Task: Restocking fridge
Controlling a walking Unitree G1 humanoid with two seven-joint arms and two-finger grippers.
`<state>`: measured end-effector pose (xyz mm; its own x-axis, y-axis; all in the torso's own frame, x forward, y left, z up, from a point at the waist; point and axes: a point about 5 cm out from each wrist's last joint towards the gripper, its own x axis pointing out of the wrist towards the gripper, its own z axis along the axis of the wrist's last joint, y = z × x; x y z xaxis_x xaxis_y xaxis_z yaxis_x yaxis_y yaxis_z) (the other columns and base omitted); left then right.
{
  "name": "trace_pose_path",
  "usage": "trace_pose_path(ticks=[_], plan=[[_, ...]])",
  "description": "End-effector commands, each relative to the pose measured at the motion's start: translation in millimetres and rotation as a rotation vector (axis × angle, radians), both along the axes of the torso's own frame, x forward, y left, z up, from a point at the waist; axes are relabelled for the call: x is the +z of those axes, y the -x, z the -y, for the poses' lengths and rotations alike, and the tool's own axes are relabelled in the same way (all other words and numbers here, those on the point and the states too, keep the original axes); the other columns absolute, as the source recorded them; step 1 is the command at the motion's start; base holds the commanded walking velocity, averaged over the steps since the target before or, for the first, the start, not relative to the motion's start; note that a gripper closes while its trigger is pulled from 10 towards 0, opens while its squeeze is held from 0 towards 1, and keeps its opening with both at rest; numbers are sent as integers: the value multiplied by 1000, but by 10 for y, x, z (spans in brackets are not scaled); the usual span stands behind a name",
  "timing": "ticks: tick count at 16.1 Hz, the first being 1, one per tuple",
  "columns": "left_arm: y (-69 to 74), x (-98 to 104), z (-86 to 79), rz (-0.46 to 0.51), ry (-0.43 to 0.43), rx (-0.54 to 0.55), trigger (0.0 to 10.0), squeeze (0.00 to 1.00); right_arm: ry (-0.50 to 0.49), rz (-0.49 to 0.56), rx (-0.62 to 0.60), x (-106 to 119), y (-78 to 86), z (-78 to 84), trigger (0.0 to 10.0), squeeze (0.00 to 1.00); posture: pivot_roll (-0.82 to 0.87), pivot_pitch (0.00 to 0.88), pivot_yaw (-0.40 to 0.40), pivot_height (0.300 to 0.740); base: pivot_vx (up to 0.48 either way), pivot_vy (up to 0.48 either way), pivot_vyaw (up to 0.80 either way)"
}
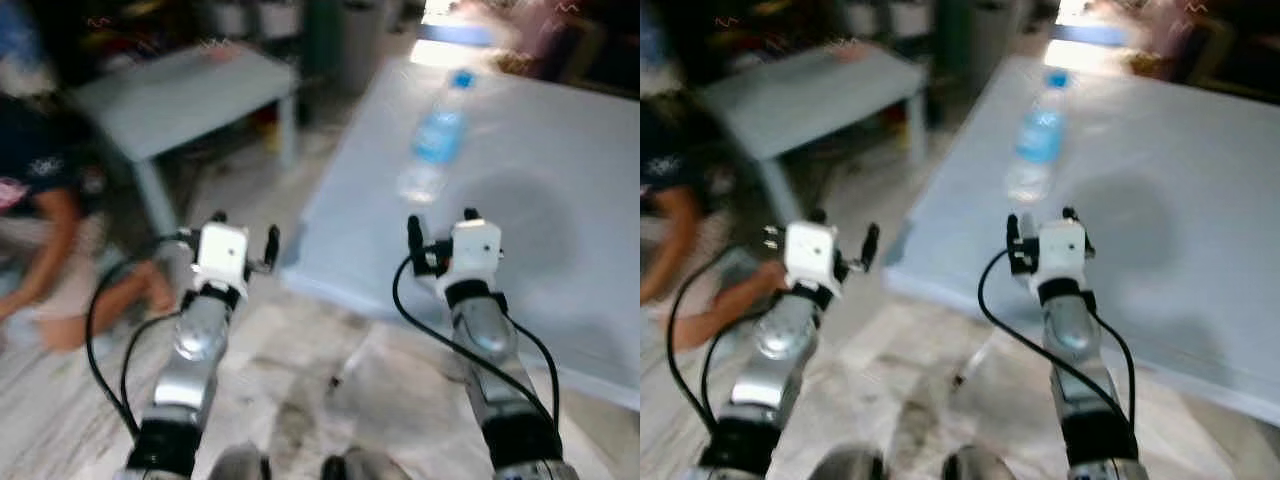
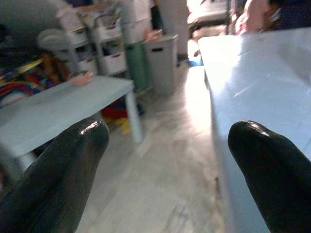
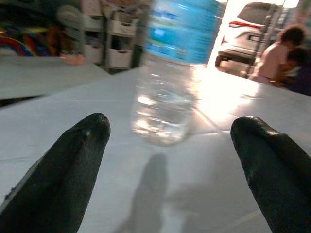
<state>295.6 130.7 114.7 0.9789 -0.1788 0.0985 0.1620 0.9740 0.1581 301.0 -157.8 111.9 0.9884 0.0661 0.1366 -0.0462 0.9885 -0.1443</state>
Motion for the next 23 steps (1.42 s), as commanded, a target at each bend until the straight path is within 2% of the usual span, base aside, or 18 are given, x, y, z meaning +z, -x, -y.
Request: trace_pose_path(ticks=[1, 7, 9, 11, 16, 21, 23], plan=[[21, -27, -60, -12, -4, 19, 10000, 0, -4, 7, 22, 8, 2, -63, 10000, 0, 44, 98, -32, 740, 0, 0, -438], [68, -59, -118, -22, -14, 25, 10000, 0, 19, 25, 44, 33, 14, -93, 10000, 0, 45, 101, -32, 740, 0, 0, 0], [91, -67, -138, -28, -18, 30, 10000, 0, 41, 65, 63, 157, -48, -72, 10000, 0, 48, 111, -29, 740, 0, 0, 0], [122, -92, -159, -38, -24, 36, 10000, 0, 49, 104, 56, 308, -150, 15, 10000, 0, 53, 116, -28, 740, 0, 0, 0], [162, -78, -224, -46, -39, 49, 10000, 0, 106, 243, 40, 897, -430, 301, 10000, 0, 77, 140, -12, 740, 0, 0, 0], [239, -28, -339, -53, -76, 52, 10000, 0, 152, 296, 84, 1224, -614, 381, 10000, 0, 127, 175, 16, 740, 0, 0, 0], [262, -10, -380, -60, -89, 54, 10000, 0, 158, 310, 105, 1315, -693, 366, 10000, 0, 149, 191, 26, 740, 0, 0, 0]])
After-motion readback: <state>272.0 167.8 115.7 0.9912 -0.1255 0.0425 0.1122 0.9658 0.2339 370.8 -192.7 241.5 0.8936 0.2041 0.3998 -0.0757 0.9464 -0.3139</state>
